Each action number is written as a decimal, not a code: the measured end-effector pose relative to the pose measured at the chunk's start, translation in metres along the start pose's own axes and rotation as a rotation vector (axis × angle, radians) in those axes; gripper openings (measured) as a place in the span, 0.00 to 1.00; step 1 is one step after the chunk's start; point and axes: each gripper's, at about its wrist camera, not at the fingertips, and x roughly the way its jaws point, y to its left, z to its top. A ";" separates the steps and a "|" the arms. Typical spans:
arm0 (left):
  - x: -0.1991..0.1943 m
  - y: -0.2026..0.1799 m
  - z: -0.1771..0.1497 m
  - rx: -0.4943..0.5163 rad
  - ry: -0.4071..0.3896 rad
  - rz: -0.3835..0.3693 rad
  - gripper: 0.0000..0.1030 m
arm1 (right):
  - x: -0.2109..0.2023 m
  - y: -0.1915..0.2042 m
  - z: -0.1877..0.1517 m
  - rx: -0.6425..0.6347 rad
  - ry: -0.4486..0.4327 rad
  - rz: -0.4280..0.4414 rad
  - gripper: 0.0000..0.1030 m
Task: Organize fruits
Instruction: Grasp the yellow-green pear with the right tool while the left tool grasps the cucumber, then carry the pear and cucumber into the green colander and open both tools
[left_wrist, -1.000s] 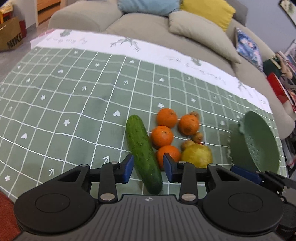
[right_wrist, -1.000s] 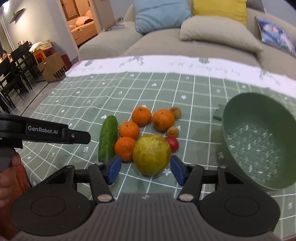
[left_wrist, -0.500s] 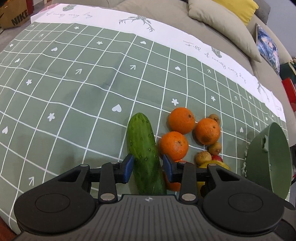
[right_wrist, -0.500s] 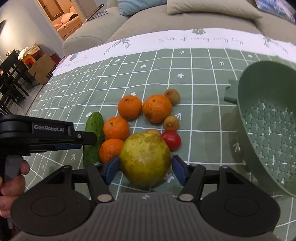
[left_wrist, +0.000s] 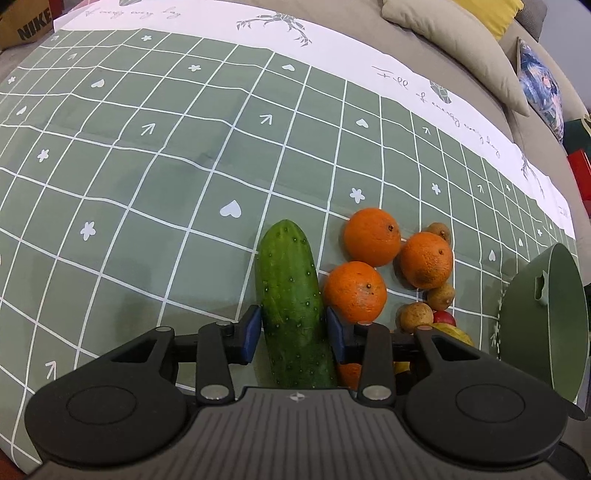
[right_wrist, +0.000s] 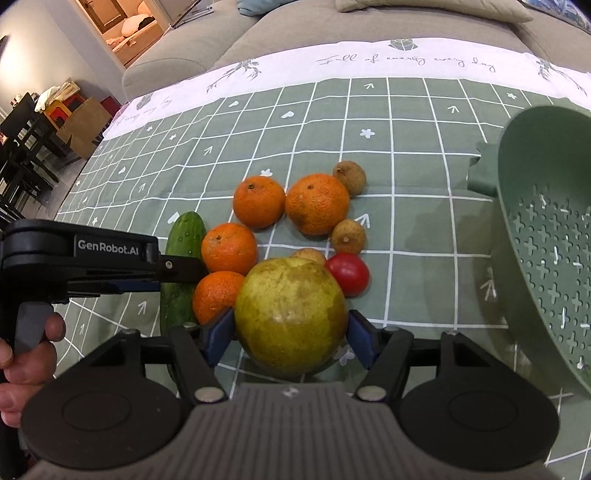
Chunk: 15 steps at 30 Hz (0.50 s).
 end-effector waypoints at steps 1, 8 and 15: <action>0.000 0.001 0.000 -0.005 0.002 -0.001 0.41 | 0.000 0.000 0.000 -0.001 0.002 0.000 0.60; -0.022 0.002 -0.011 0.004 -0.038 -0.016 0.40 | -0.011 0.005 -0.002 -0.033 0.006 -0.022 0.60; -0.057 -0.003 -0.029 0.041 -0.119 -0.026 0.39 | -0.036 0.019 -0.008 -0.108 -0.046 -0.028 0.60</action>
